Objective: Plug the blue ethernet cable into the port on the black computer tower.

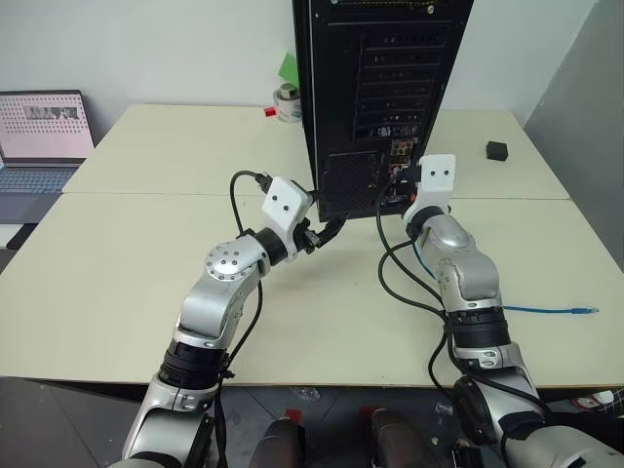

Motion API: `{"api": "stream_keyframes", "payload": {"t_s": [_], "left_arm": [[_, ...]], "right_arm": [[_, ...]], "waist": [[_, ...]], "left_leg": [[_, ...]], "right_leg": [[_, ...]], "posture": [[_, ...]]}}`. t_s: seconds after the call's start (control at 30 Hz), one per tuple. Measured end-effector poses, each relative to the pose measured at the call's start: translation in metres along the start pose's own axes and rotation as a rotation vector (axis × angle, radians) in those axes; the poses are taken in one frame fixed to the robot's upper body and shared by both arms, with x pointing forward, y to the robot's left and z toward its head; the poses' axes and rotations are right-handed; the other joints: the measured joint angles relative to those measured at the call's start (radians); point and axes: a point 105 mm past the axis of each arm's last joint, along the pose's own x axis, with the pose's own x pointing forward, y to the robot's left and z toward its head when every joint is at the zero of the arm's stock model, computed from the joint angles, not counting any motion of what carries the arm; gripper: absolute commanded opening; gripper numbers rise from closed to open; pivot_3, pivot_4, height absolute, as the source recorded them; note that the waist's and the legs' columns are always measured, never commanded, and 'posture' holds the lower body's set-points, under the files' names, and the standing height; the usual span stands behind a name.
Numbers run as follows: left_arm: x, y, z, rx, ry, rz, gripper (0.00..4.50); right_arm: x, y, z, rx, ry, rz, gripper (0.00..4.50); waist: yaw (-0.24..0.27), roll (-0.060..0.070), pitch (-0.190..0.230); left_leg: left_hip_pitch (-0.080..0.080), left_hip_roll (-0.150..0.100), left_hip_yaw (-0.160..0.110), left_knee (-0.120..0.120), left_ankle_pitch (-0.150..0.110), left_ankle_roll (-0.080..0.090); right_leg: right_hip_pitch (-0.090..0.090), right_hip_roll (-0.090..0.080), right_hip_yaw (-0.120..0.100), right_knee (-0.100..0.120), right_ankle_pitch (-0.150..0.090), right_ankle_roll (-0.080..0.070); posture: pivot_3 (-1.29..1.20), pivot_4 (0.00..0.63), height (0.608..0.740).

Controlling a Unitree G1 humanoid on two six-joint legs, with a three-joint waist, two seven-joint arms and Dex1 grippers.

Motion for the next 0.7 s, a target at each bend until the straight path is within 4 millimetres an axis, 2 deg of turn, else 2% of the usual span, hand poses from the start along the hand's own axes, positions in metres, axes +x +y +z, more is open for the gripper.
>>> {"api": "stream_keyframes", "payload": {"t_s": [0.7], "left_arm": [[-0.0012,0.0,-0.003,-0.002,0.009,0.003,3.27]], "right_arm": [[0.001,0.0075,0.0,0.008,-0.001,-0.017,0.01]], "waist": [[-0.003,0.0,0.0]], "left_leg": [[0.0,0.0,0.0,0.0,0.0,0.0]], "right_leg": [[0.0,0.0,0.0,0.0,0.0,0.0]], "posture": [[0.0,0.15,0.74]]}}
